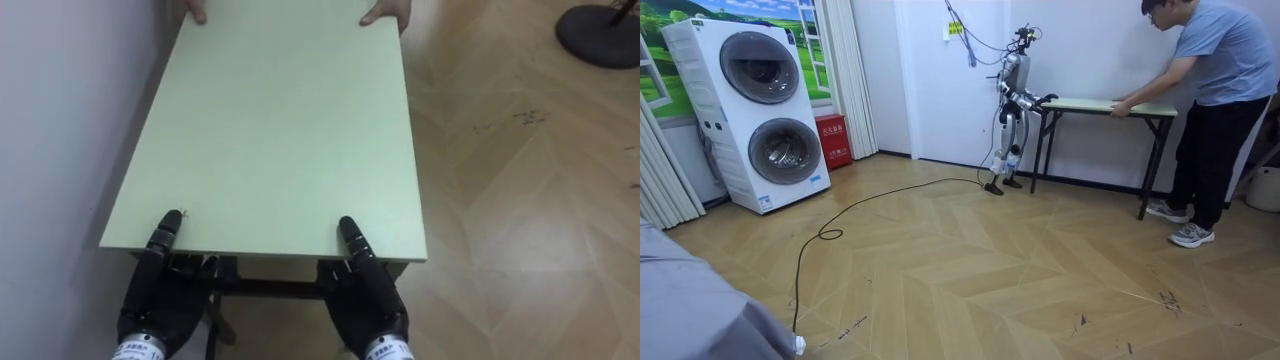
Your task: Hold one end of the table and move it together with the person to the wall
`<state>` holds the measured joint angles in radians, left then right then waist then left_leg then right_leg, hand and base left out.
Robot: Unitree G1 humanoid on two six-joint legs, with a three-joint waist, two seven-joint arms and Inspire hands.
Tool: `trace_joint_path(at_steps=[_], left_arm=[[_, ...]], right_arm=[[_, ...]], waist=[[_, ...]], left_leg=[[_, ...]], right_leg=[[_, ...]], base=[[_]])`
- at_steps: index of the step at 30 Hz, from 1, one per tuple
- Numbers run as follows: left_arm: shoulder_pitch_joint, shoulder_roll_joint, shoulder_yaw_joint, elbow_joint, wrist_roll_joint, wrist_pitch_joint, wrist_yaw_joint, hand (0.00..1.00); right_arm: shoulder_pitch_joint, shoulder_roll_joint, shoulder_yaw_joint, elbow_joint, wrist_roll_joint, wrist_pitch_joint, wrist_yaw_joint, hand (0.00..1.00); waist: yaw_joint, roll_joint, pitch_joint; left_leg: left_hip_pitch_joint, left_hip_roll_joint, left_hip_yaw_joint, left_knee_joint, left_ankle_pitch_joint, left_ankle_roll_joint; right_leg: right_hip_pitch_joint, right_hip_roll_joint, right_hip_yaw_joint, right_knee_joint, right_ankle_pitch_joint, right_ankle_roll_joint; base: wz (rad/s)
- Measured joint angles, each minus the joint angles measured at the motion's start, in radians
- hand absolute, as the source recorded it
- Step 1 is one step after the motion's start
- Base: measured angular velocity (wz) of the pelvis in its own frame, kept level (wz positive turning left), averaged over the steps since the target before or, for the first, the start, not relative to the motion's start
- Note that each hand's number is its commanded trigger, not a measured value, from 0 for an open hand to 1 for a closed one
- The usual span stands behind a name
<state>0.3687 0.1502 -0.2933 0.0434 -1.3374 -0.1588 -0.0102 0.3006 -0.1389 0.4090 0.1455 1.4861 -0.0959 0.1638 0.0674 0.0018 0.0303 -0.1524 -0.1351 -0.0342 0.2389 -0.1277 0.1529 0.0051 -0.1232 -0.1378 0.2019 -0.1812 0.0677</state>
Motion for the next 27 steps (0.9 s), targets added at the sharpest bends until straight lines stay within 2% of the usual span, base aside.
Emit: trace_joint_path(at_steps=[7,14,27], left_arm=[[0.008,-0.008,-0.001,0.024,0.022,0.007,0.0,1.0],[0.005,-0.016,-0.007,0.124,0.048,0.003,-0.02,1.0],[-0.005,-0.022,-0.006,0.164,0.053,-0.001,-0.043,1.0]], right_arm=[[0.017,-0.006,-0.008,0.005,-0.011,0.005,0.0,1.0],[0.015,-0.004,-0.018,0.08,-0.073,0.01,0.001,1.0],[0.011,0.014,-0.03,0.114,-0.083,0.013,0.017,1.0]], waist=[[0.001,0.0,0.0003],[0.001,0.001,0.0004],[0.004,0.001,0.0007]], left_leg=[[0.007,-0.001,-0.001,-0.007,-0.004,0.005],[0.022,-0.002,0.004,-0.018,-0.004,0.005],[0.043,-0.001,0.008,-0.022,-0.004,0.005]], right_leg=[[0.001,0.002,0.024,0.0,0.0,0.0],[0.01,0.001,0.025,0.0,-0.003,0.005],[0.029,0.001,0.024,-0.001,-0.004,0.006]], base=[[0.03],[0.0],[0.0]])
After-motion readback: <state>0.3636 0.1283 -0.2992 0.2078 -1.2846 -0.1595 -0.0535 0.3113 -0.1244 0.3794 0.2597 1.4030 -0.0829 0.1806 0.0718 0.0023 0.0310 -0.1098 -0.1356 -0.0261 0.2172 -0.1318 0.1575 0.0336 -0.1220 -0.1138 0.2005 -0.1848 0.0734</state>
